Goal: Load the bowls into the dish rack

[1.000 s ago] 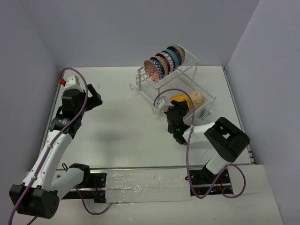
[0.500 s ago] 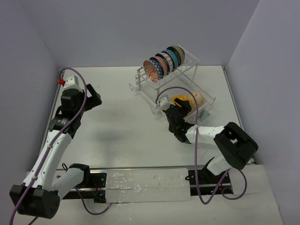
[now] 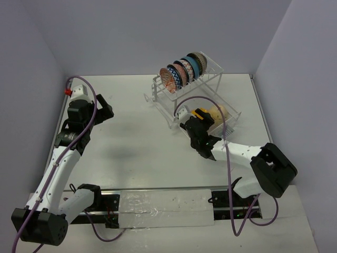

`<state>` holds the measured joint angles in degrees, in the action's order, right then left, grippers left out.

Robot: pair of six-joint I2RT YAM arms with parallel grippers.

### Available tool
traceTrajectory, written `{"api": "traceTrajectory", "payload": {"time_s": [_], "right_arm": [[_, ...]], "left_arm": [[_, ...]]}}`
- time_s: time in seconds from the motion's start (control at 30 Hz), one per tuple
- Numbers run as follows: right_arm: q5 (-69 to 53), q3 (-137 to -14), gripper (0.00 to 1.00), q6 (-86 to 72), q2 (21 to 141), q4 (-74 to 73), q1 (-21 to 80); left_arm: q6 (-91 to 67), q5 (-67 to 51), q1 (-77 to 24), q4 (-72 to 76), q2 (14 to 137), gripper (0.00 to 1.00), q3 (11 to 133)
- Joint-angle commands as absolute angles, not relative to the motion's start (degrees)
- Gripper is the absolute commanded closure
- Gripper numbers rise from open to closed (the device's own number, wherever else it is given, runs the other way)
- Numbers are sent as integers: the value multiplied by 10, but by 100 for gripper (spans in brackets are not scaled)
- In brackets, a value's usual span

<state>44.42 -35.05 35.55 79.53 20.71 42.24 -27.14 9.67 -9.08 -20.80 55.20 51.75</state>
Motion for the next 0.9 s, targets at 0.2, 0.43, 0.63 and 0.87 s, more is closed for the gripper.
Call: {"api": "traceTrajectory", "payload": {"time_s": [0.2,0.43,0.63,0.87], "right_arm": [[370,-393,22,287,762,105,435],[342,-416,20,252,722,58,435],[302,-429,17,225,672,22,435],[274,-449,16,190,619,-18,435]], "left_arm": [[-272,83,-85,-186,548,1,514],[-273,76,-82,-185,552,1,515],[-275,72,-79,-185,555,1,515],[-276,62,-74,-186,555,1,518]]}}
